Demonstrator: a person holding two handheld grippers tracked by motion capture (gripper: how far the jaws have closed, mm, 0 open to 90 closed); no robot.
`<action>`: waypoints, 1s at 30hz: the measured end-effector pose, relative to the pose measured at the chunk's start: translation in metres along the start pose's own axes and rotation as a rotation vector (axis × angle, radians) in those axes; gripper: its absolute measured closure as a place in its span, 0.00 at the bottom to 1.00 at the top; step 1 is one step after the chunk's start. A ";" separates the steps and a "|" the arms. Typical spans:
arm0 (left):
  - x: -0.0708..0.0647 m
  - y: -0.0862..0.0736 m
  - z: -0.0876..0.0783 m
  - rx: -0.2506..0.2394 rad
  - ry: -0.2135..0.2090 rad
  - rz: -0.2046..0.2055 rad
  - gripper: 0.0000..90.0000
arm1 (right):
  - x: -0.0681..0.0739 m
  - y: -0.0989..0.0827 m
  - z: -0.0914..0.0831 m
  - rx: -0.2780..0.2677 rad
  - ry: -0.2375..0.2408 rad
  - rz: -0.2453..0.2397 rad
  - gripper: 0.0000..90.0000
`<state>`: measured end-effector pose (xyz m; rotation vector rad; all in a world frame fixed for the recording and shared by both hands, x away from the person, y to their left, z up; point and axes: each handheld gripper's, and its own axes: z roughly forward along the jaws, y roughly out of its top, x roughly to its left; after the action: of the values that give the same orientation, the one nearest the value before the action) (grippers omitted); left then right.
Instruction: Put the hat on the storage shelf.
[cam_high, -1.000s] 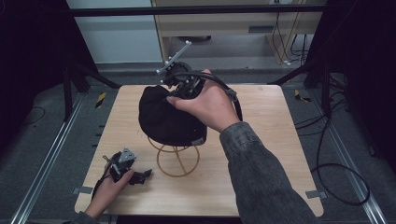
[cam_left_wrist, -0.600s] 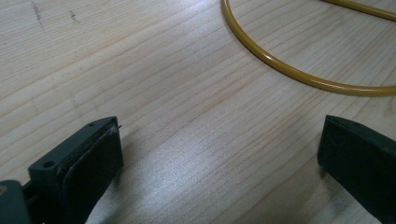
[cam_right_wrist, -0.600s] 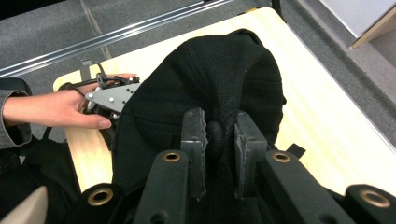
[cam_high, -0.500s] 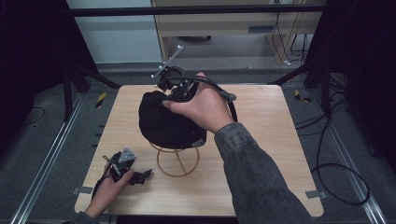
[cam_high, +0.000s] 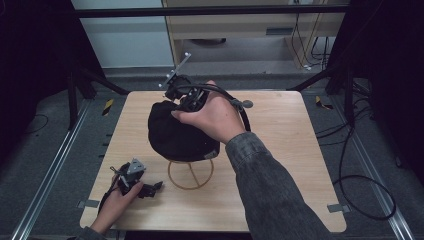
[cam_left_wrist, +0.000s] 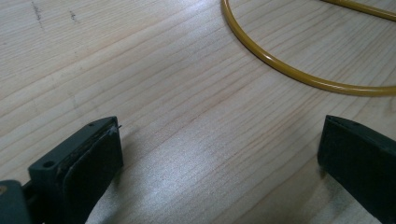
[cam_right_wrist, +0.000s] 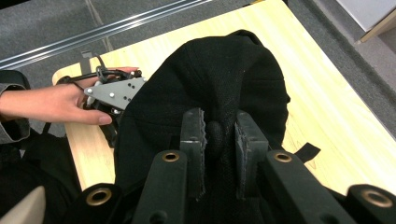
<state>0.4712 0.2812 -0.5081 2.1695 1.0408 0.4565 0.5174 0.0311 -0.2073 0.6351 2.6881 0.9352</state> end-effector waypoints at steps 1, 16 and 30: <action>0.000 0.000 0.000 0.000 -0.002 -0.003 0.00 | 0.000 0.000 0.000 0.001 0.000 0.001 0.85; 0.000 0.000 0.000 0.001 0.000 0.000 0.00 | -0.001 -0.001 0.002 0.002 0.002 0.009 0.79; 0.000 0.000 0.000 0.001 0.000 -0.001 0.00 | -0.004 -0.003 -0.002 0.001 -0.017 0.027 0.61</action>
<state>0.4711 0.2808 -0.5080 2.1697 1.0417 0.4556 0.5195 0.0257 -0.2075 0.6779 2.6718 0.9302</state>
